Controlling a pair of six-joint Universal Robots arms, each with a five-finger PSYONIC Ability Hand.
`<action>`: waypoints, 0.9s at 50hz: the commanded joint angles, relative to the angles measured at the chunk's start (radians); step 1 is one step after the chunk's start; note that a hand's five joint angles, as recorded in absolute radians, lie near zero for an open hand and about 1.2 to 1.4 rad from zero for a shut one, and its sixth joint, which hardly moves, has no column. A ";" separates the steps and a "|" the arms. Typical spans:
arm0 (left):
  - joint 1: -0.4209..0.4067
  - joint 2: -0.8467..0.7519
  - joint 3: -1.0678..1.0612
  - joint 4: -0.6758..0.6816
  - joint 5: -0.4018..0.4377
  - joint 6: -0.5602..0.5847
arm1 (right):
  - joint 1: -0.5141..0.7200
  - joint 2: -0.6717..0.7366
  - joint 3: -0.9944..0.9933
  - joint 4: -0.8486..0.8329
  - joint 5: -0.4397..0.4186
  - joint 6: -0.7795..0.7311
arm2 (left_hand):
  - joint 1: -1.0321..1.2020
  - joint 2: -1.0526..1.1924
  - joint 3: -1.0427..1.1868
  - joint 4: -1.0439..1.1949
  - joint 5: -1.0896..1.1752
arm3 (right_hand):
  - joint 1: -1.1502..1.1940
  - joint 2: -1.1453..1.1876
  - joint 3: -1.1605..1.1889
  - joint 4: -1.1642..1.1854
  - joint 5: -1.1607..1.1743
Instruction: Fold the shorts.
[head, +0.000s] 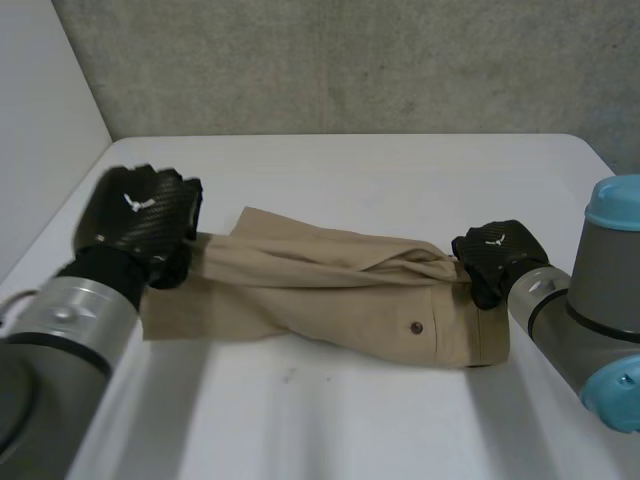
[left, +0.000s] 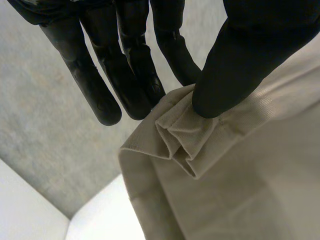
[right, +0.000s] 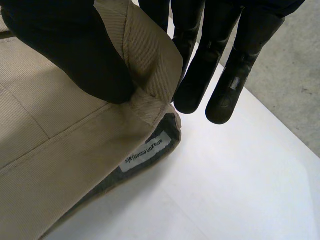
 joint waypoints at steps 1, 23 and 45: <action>0.071 0.126 0.075 -0.194 0.080 0.001 | -0.003 -0.105 -0.013 0.131 -0.012 -0.047 | 0.291 0.209 0.213 0.197 0.283 | 0.436 0.224 0.210 0.206 0.224; 0.112 0.152 0.055 -0.452 0.164 0.001 | -0.072 -0.422 0.096 0.599 -0.261 -0.305 | 0.291 0.209 0.213 0.197 0.283 | 0.436 0.224 0.210 0.206 0.224; 0.137 -0.719 0.675 0.002 0.250 0.105 | -0.124 0.097 -0.244 0.240 -0.197 -0.008 | 0.291 0.209 0.213 0.197 0.283 | 0.436 0.224 0.210 0.206 0.224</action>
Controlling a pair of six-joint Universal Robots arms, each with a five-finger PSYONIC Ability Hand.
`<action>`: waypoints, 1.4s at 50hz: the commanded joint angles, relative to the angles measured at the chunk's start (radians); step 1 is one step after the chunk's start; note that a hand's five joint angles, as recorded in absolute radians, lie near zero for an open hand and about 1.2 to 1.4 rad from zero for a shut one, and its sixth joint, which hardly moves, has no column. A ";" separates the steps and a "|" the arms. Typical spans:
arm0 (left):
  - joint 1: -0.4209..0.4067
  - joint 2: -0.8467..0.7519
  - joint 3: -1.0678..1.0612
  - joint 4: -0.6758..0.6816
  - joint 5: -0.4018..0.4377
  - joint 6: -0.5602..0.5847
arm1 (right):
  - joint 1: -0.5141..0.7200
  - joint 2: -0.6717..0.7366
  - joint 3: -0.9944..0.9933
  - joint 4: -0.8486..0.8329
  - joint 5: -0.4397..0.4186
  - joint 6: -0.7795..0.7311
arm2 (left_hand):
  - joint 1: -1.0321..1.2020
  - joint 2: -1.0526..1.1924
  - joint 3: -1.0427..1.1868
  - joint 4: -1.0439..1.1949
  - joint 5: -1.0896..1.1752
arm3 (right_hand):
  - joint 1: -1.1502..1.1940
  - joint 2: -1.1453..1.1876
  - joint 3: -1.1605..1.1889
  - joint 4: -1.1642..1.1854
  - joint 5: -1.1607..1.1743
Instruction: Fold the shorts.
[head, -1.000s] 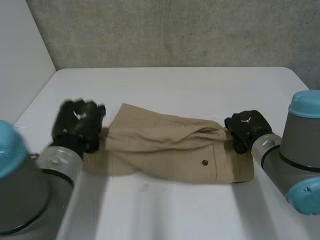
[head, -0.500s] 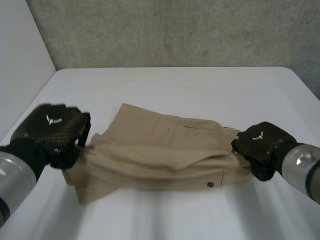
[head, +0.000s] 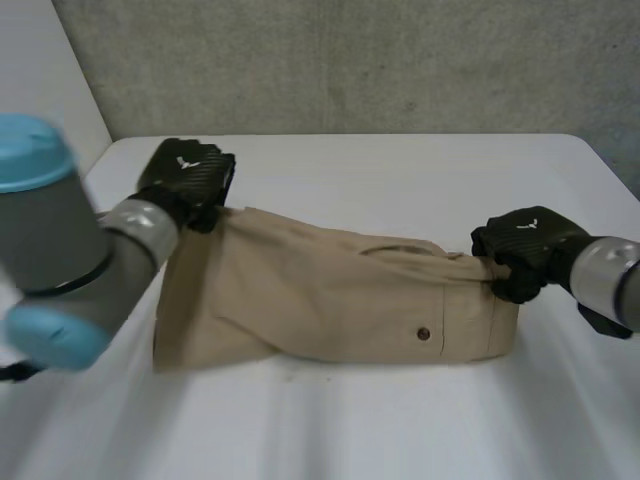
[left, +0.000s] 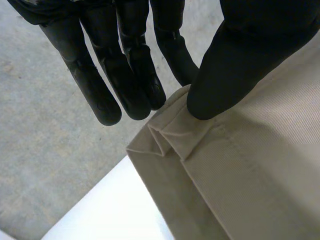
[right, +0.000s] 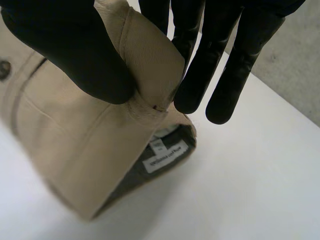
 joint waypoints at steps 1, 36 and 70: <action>-0.002 -0.325 0.304 0.064 0.002 0.059 | 0.068 0.237 -0.174 -0.128 0.132 0.060 | 0.285 0.202 0.206 0.197 0.283 | 0.436 0.224 0.209 0.206 0.224; -0.008 -0.384 0.372 0.456 0.031 0.055 | 0.165 0.150 -0.206 -0.659 0.445 0.085 | -0.921 -1.004 -1.001 -1.010 -0.924 | -0.785 -0.998 -1.012 -1.016 -0.998; -0.015 0.279 -0.436 0.043 0.030 -0.280 | 0.067 0.120 0.266 -0.530 0.175 0.217 | -0.912 -0.995 -0.992 -1.001 -0.915 | -0.335 -0.548 -0.562 -0.566 -0.548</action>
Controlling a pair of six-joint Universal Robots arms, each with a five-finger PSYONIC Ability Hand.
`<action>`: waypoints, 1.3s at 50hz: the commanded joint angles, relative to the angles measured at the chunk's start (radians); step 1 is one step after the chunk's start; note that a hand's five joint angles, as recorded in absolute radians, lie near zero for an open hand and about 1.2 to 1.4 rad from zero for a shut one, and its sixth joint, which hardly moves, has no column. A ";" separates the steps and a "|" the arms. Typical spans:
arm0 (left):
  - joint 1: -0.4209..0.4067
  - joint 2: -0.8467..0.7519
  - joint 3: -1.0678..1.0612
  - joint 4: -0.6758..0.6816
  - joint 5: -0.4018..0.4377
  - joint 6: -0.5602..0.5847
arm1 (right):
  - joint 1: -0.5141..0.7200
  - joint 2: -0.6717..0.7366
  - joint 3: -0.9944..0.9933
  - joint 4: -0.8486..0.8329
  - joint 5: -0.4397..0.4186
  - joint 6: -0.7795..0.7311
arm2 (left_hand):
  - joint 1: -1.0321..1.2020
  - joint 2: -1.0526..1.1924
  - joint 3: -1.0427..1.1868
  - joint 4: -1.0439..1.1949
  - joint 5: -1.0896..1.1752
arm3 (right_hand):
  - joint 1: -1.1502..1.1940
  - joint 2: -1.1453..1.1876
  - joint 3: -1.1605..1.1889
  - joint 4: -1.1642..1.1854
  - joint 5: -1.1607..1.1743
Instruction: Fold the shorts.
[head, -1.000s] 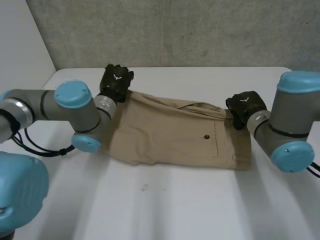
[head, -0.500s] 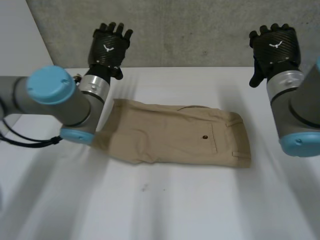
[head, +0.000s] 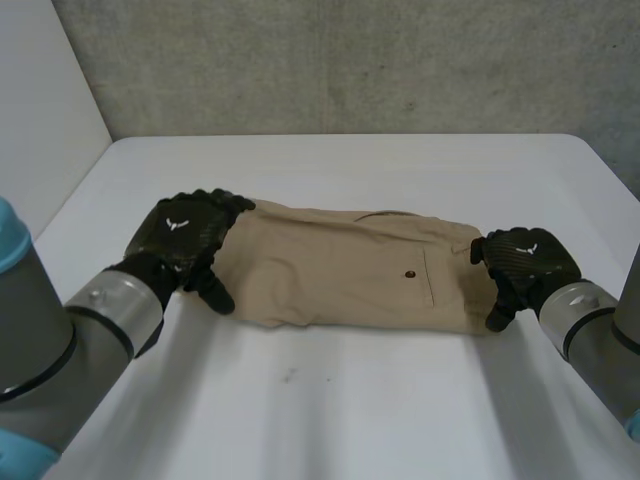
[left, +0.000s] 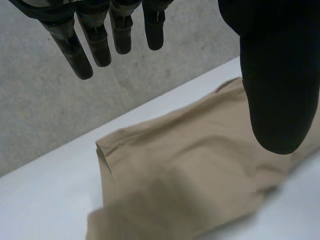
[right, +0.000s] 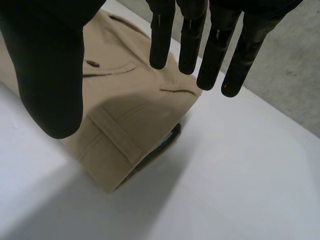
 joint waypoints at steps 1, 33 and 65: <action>0.003 0.018 -0.073 0.036 -0.001 0.002 | -0.025 0.151 -0.007 -0.119 -0.062 0.030 | -0.015 -0.013 -0.029 -0.021 -0.025 | 0.230 0.162 0.160 0.157 0.175; 0.015 0.039 -0.112 0.052 -0.006 -0.002 | -0.328 0.119 -0.179 0.027 -0.044 -0.255 | -0.024 -0.022 -0.038 -0.030 -0.034 | 0.992 0.924 0.922 0.919 0.938; 0.011 0.048 -0.126 0.059 -0.004 0.000 | 0.417 0.389 -0.530 0.153 -0.271 -0.171 | -0.027 -0.025 -0.041 -0.033 -0.037 | 0.192 0.124 0.122 0.118 0.137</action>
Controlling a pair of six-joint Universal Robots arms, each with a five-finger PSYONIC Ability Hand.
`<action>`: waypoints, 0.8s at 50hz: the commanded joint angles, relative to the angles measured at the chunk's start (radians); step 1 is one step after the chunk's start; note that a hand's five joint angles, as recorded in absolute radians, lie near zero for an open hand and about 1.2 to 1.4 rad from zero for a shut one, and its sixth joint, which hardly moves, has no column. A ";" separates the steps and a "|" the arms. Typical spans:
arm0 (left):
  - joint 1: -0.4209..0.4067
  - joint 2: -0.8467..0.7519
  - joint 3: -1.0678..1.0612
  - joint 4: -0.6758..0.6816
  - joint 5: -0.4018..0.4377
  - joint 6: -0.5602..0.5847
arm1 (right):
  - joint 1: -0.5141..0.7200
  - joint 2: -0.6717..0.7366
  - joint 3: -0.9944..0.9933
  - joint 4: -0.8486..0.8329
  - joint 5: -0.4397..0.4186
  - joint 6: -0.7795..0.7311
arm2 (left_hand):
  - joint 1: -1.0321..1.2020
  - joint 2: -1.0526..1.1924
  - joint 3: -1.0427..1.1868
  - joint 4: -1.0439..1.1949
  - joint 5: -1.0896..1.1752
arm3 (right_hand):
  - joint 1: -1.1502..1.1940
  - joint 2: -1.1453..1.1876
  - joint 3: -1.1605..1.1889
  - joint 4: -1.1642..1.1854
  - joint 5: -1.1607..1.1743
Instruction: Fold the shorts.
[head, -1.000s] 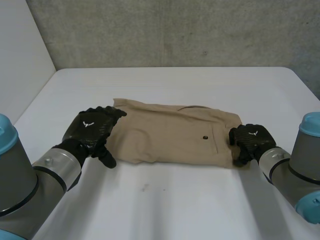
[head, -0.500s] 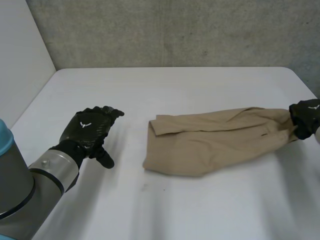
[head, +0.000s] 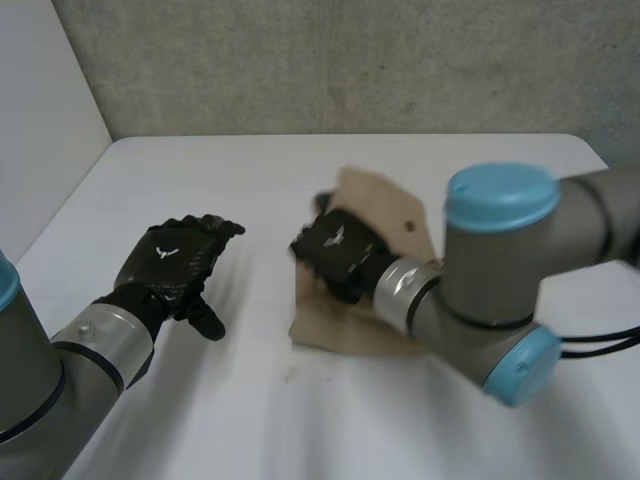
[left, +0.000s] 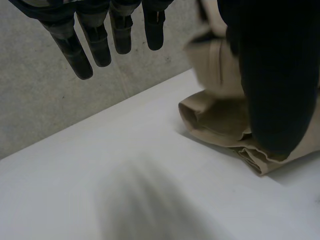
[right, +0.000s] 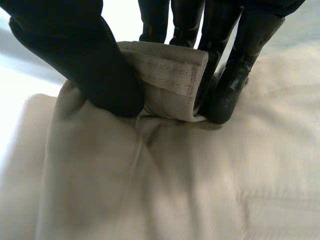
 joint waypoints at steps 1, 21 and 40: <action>-0.011 -0.002 0.008 0.014 0.007 0.002 | 0.027 0.031 0.000 0.045 -0.037 0.013 | -0.024 -0.022 -0.038 -0.030 -0.034 | -0.612 -0.813 -0.843 -0.828 -0.781; -0.253 -0.414 0.583 0.009 -0.001 -0.069 | -0.275 -0.224 0.144 -0.063 -0.009 0.538 | 0.023 0.025 0.009 0.017 0.013 | -0.800 -1.001 -1.031 -1.017 -0.969; -0.268 -0.715 0.704 -0.193 -0.253 -0.146 | -0.270 0.135 -0.039 0.075 0.093 0.268 | 0.029 0.031 0.015 0.023 0.019 | -0.800 -1.001 -1.031 -1.017 -0.969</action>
